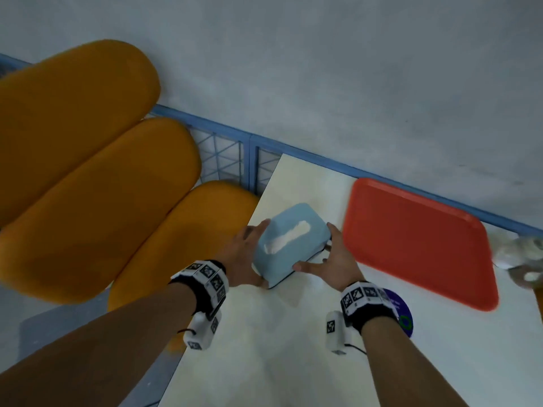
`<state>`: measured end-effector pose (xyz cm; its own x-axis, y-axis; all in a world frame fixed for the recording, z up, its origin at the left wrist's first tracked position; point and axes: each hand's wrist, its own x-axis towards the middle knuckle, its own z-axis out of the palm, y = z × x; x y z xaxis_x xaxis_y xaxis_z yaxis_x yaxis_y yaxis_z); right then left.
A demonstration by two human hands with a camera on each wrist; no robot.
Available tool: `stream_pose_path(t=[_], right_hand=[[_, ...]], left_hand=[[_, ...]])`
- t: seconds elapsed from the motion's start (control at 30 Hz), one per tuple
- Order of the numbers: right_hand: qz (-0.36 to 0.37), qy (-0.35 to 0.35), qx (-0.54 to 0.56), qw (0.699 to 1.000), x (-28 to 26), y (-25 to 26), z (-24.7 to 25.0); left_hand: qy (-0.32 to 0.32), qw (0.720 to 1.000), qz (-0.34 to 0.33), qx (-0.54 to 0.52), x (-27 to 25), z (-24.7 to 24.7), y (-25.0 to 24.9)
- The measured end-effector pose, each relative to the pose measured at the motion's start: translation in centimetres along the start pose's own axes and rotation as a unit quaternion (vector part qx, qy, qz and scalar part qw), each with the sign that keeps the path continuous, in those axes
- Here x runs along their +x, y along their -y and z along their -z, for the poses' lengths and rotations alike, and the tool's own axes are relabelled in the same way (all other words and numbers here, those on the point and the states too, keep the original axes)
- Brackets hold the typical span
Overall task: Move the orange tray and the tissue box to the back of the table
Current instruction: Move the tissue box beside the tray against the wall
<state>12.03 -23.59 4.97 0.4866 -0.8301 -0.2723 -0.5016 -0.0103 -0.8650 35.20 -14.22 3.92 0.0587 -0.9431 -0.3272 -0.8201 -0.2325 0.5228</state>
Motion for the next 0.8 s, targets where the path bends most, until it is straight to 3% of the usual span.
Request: stream_pose_path(t=[0.23,0.4,0.47,0.6,0.7,0.8], right_hand=[[0.003,-0.025,0.01,1.0,10.4,-1.7,4.7],[-0.026,-0.02,0.034,0.999,12.8,-2.9,6.0],[-0.023,-0.042,0.019,0.999,12.8,-2.6,6.3],[0.108,-0.169,-0.131,0.971,13.3,-2.7,6.4],[0.147,-0.141,-0.204,0.957,14.1,-3.5,5.8],[0.151,-0.135,-0.222,0.954,14.3,-3.5,5.5]], left_hand=[[-0.009,0.999,-0.002,-0.049,11.3,2.1,-1.8],[-0.009,0.998,-0.036,-0.05,14.2,2.1,-1.4],[-0.007,0.998,-0.058,-0.005,14.0,1.8,-1.5],[-0.121,0.974,-0.17,0.085,12.1,-0.2,-2.6],[-0.176,0.956,-0.221,0.075,11.4,-2.0,-3.5],[-0.208,0.949,-0.224,0.069,11.5,-3.0,-3.5]])
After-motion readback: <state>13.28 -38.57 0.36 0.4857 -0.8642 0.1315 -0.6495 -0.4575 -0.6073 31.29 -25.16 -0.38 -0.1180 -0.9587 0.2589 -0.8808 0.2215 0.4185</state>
